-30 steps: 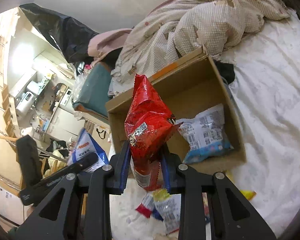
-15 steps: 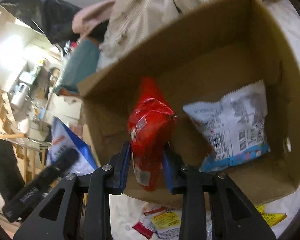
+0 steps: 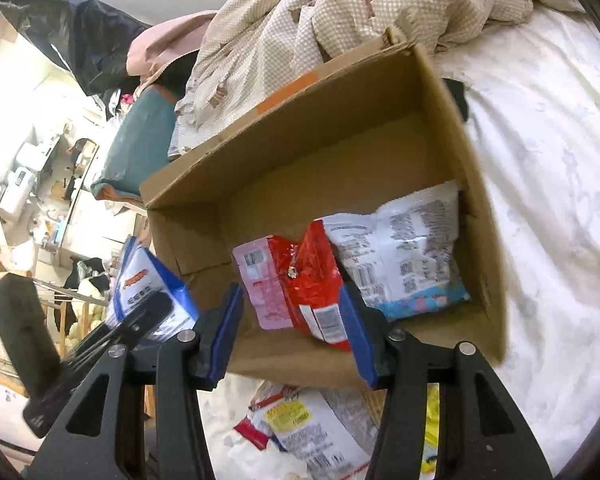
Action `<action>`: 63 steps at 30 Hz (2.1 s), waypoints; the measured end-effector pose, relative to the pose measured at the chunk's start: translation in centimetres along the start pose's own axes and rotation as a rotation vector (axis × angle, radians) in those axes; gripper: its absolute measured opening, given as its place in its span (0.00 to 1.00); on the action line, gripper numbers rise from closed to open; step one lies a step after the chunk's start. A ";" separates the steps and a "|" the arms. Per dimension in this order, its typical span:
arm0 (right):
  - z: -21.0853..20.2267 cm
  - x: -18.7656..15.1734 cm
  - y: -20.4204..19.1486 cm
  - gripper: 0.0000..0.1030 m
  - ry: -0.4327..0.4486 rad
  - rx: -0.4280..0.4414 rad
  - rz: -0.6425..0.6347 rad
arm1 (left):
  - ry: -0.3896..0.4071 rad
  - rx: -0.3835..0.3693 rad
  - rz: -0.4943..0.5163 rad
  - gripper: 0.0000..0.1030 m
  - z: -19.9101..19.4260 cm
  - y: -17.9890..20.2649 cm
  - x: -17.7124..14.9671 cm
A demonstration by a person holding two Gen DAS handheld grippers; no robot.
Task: Organize snacks
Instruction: 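Lower the red packet into the box and open the right tool, then lower the blue-and-white chip bag into the box and open the left tool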
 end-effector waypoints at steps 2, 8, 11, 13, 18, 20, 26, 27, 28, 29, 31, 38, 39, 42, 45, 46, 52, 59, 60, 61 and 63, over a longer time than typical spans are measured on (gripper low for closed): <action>-1.1 -0.2 0.4 0.52 0.005 0.005 0.003 | 0.007 0.010 -0.003 0.48 -0.1 -0.2 0.0; -3.2 -1.7 2.3 0.56 0.024 -0.031 0.033 | -0.008 0.002 -0.047 0.48 0.3 -1.1 -0.4; -2.5 -1.9 2.6 0.56 0.023 -0.026 0.058 | -0.029 -0.005 -0.048 0.48 0.8 -1.0 -0.7; -1.9 -1.7 2.3 0.56 0.019 -0.015 0.052 | -0.037 -0.012 -0.042 0.48 1.0 -0.7 -0.9; -1.1 -1.6 1.6 0.56 0.017 -0.015 0.020 | -0.060 -0.023 -0.014 0.49 1.6 0.1 -1.2; -0.9 -1.7 1.4 0.56 0.013 -0.023 0.007 | -0.052 -0.040 -0.005 0.51 1.6 0.4 -1.2; -1.2 -1.8 1.4 0.56 0.023 -0.013 0.006 | -0.028 -0.023 0.080 0.85 1.8 1.6 -1.3; -1.3 -1.8 1.5 0.56 0.024 -0.012 0.007 | -0.039 -0.023 0.085 0.85 2.0 1.7 -1.4; -1.3 -1.8 1.5 0.56 0.025 -0.011 0.008 | -0.041 -0.020 0.086 0.85 2.0 1.7 -1.4; -1.4 -1.8 1.6 0.56 0.028 -0.011 0.010 | -0.038 -0.017 0.084 0.85 1.9 1.6 -1.5; -1.6 -1.9 1.6 0.56 0.030 -0.009 0.011 | -0.035 -0.022 0.079 0.85 1.7 1.5 -1.6; -2.1 -1.8 1.1 0.57 0.065 -0.050 -0.026 | 0.036 -0.016 0.070 0.85 0.0 1.2 -1.4; -2.3 -1.8 0.8 0.61 0.080 -0.066 -0.042 | 0.051 -0.013 0.063 0.85 -0.4 1.1 -1.3; -3.1 -1.9 -0.3 0.74 0.131 -0.100 -0.106 | 0.082 -0.006 0.056 0.85 -1.1 1.0 -1.0; -3.9 -2.0 -1.3 0.91 0.186 -0.115 -0.154 | 0.154 0.042 0.093 0.85 -2.5 1.3 -1.1; -4.2 -2.0 -1.5 0.94 0.200 -0.119 -0.161 | 0.168 0.048 0.102 0.85 -2.9 1.4 -1.1; -5.6 -2.2 -1.9 0.94 0.279 -0.253 -0.158 | 0.211 0.055 0.095 0.86 -4.6 1.0 -1.7; -6.5 -4.3 -2.2 0.94 0.287 -0.313 -0.200 | 0.257 0.074 0.109 0.94 -6.7 1.5 -3.2; -6.5 -4.5 -2.2 0.94 0.284 -0.326 -0.199 | 0.257 0.071 0.104 0.94 -6.8 1.6 -3.5; -6.9 -5.0 -2.2 0.94 0.293 -0.329 -0.196 | 0.257 0.071 0.100 0.94 -7.0 1.6 -3.7; -7.2 -5.6 -2.3 0.94 0.303 -0.331 -0.200 | 0.263 0.077 0.090 0.94 -7.4 1.6 -4.3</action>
Point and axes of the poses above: each gripper's, at about its wrist camera, not at the fingertips, and z roughly the way its jaws point, y to its right, x to its top, the point moved 3 cm from there along z, roughly the way its jaws point, and after that the axes turned 6 degrees about -y, right-handed, at the moved point
